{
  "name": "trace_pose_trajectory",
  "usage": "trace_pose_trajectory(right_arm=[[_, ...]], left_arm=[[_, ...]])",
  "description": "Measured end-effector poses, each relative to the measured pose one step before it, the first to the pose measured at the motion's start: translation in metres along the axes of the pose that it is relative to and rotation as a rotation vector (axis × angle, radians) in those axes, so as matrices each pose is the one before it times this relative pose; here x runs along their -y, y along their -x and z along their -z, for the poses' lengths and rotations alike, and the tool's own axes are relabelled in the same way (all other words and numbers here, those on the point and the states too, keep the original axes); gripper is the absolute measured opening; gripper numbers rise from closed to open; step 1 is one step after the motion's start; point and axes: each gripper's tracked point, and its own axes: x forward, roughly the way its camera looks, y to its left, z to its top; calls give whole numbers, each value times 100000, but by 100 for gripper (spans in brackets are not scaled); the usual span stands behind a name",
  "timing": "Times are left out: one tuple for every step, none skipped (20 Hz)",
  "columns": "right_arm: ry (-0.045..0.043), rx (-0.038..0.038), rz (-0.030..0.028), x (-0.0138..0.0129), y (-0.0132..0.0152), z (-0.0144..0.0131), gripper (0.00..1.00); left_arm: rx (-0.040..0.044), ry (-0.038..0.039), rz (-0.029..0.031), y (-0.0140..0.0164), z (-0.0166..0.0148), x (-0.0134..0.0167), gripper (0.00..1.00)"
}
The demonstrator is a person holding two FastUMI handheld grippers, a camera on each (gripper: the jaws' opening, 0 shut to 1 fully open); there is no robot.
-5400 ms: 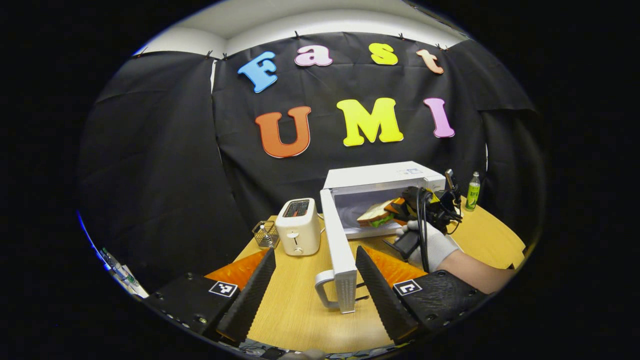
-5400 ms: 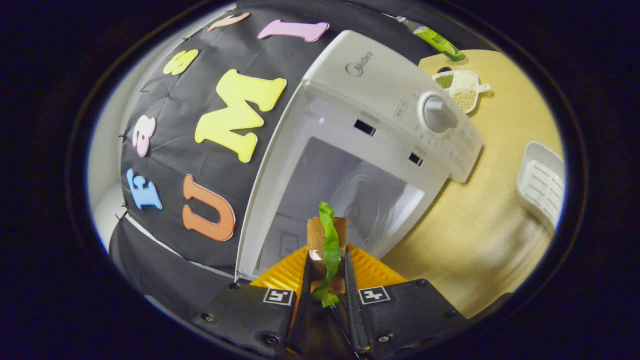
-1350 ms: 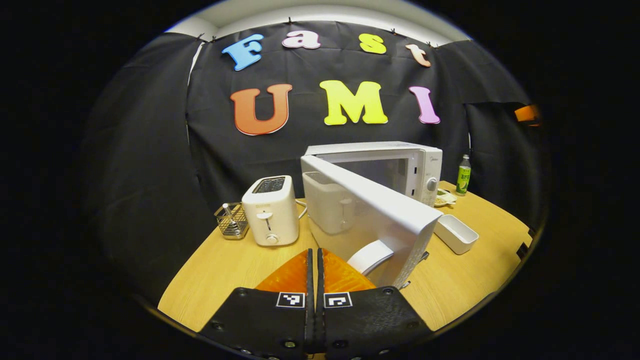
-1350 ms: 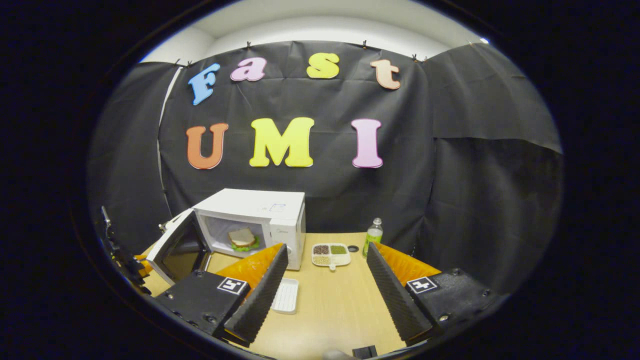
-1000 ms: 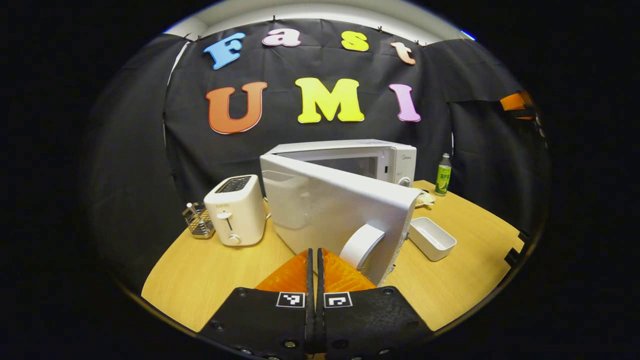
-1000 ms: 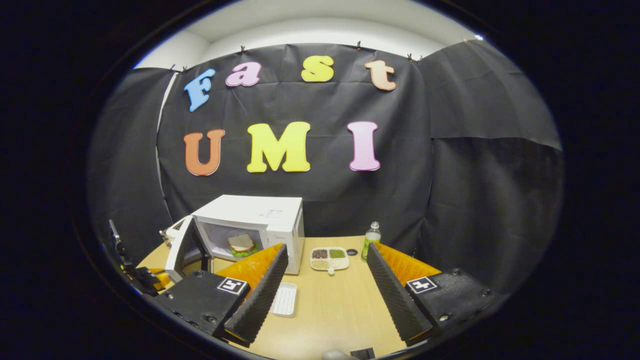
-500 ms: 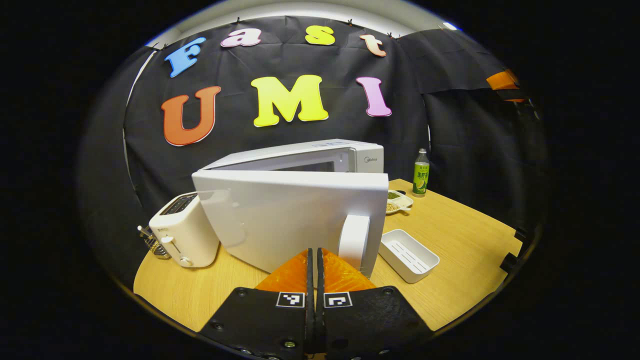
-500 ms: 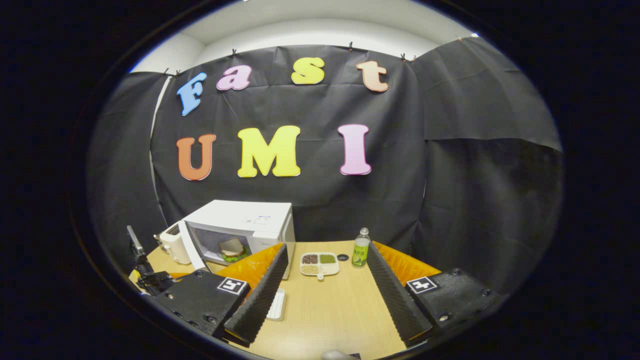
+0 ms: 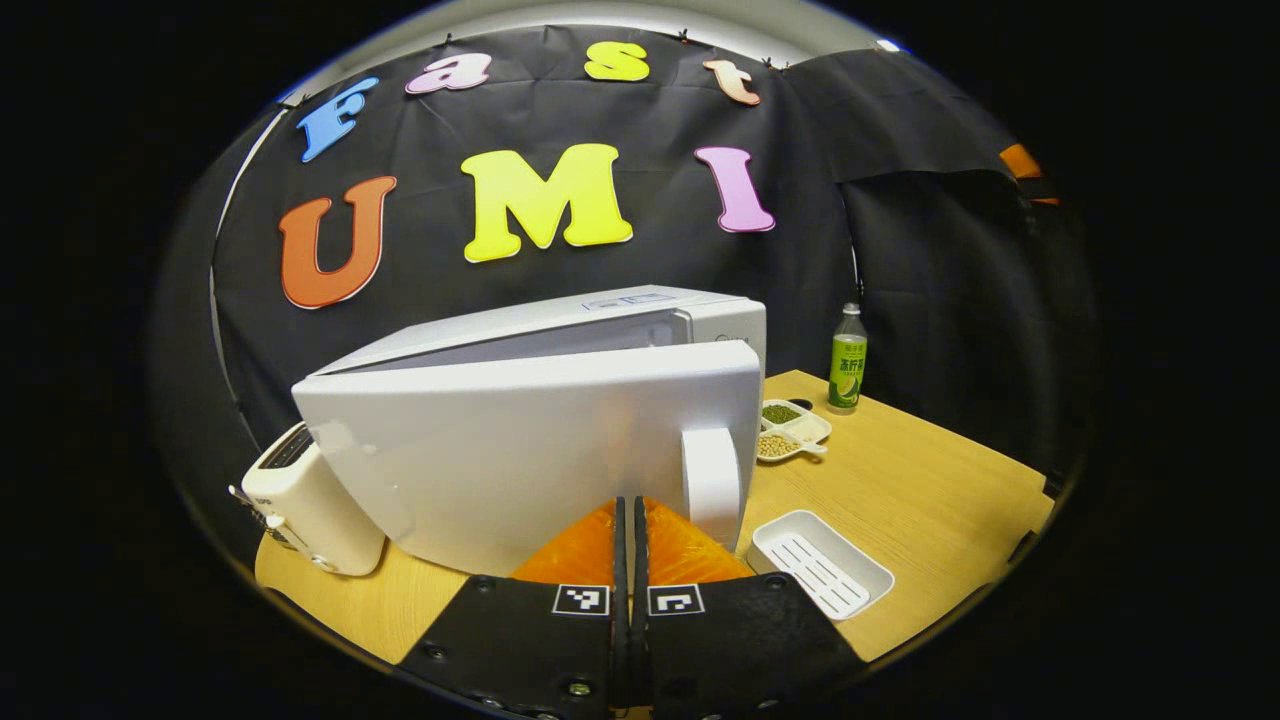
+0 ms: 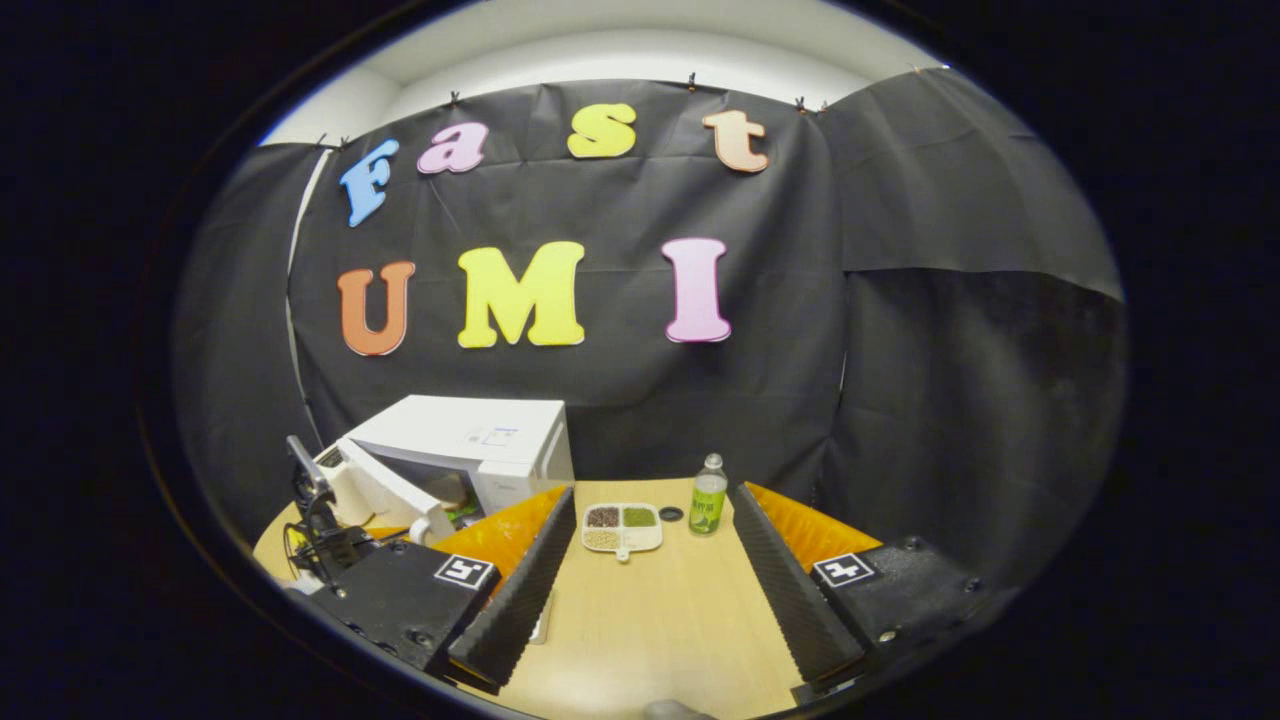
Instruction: Open the microwave oven with the left hand, put the food in, and close the microwave oven.
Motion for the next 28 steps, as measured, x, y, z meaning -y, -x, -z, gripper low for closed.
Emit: trace_pose_trajectory(right_arm=[[-546, -645, -99, -6, -204, 57, 92], [-278, -152, -176, -114, -232, 121, 92], [94, -61, -95, -73, -165, -55, 92], [278, -232, -29, -65, -223, 65, 92], [154, -100, -215, 32, -96, 67, 92], [69, -244, -20, 49, -53, 89, 92], [-155, -535, 180, 127, -112, 130, 92], [-384, -666, 320, 203, -183, 167, 100], [-337, -397, 235, 52, -180, 91, 100], [-286, -727, 420, 54, -286, 183, 100], [-61, -715, -90, 28, -376, 223, 92], [211, -650, 96, 18, -299, 59, 100], [170, -282, -115, -41, -228, 48, 92], [172, -167, 123, 66, -209, 4, 92], [-67, 81, -43, 71, -251, -45, 92], [-270, -472, -450, -101, -292, 131, 92], [-224, -594, -521, -199, -214, 169, 92], [-504, -157, -530, -267, -221, 27, 92], [-388, -58, -573, -173, -137, -91, 100], [64, -104, -494, -223, -128, 120, 100], [371, 29, -289, -143, -98, -60, 92], [396, 196, -162, -22, -30, -90, 100], [382, 266, -133, -88, -91, -108, 92], [283, 101, -71, -56, -87, -81, 92], [126, -5, 56, 25, -31, 62, 92], [-213, 35, 20, -27, -29, 22, 100], [-141, -105, -162, -49, -104, 8, 92], [51, -120, -557, -221, -5, 83, 100]], left_arm=[[397, 253, 29, -1009, -280, 81, 0], [453, 178, 174, -915, -206, 28, 0], [-102, 30, 0, -850, -164, 5, 0], [57, 24, -343, -606, -177, -27, 0], [61, 361, -54, -806, -168, 1, 0], [-62, 350, -386, -637, -70, 81, 0], [-91, 647, -280, -533, -167, -47, 0], [-110, 654, -91, -731, -49, 11, 0], [-117, 576, 43, -532, 85, 233, 0], [-127, 397, -389, -470, -132, 11, 0], [105, 391, 251, -487, -222, 28, 0], [-61, 325, -434, -504, -90, -91, 0], [22, 740, -428, -33, -22, -100, 0], [214, 724, 74, -69, 100, 34, 0], [-14, 28, 73, 44, 20, 135, 0], [352, -116, -171, -37, -177, 49, 0], [-463, -83, -418, 8, 94, -41, 0], [-255, 120, -515, 4, -18, 27, 0], [-166, 411, -508, -25, -34, -34, 0], [-184, 634, -463, -99, -93, 12, 0], [51, 472, -339, 120, 98, 41, 0], [42, 405, -62, 26, 17, 83, 0], [-31, 367, 20, 36, -81, -70, 0], [115, 230, 83, -77, 17, 37, 0], [-20, 117, -85, 27, 136, 7, 0], [170, -22, -79, -30, -154, -23, 0], [410, 18, -63, -129, -75, -82, 0], [109, 348, -435, -98, 78, 1, 0]])
